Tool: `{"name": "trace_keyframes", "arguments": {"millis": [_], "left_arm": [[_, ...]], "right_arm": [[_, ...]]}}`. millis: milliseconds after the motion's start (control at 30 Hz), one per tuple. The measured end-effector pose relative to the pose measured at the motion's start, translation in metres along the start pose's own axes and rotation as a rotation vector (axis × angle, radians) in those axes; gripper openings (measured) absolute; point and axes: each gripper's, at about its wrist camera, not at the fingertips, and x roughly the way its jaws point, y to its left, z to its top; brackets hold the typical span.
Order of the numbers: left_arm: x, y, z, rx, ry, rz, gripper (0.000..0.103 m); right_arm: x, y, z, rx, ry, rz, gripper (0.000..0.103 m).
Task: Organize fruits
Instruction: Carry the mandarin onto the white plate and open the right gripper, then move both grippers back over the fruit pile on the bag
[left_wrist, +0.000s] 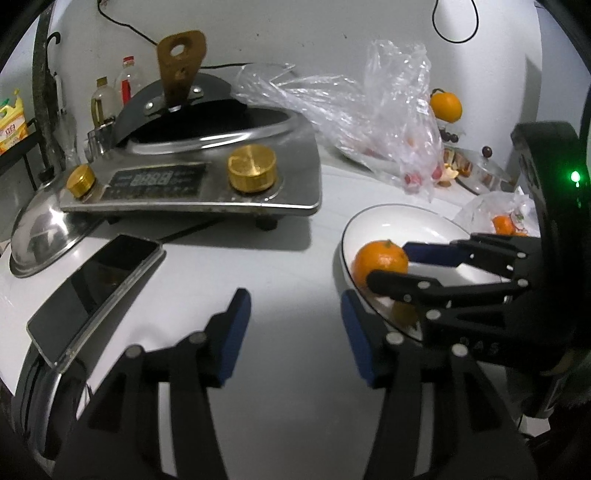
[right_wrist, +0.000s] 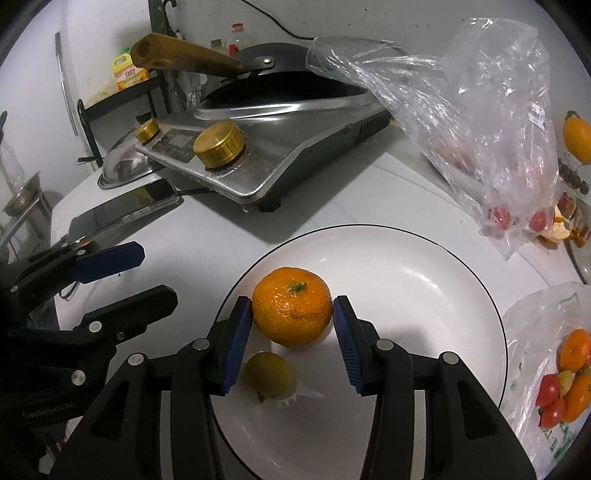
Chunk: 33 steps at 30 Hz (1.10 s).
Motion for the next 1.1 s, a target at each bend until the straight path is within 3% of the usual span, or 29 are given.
{"name": "trace_keyframes", "arguments": {"millis": [100,500,1100], "left_arm": [[-0.003,-0.002,0.0,0.0,-0.002,-0.004,0.053],[-0.018,-0.02,0.001,0.015,-0.021,-0.013,0.053],[-0.037,-0.079,0.005,0.083,-0.046,-0.05,0.053]], "right_arm": [[-0.006,-0.001,0.001,0.003,-0.02,-0.012,0.059],[-0.037,-0.006,-0.004,0.011,-0.075,-0.028,0.059],[-0.094,-0.034,-0.036,0.055,-0.146,-0.075,0.059]]}}
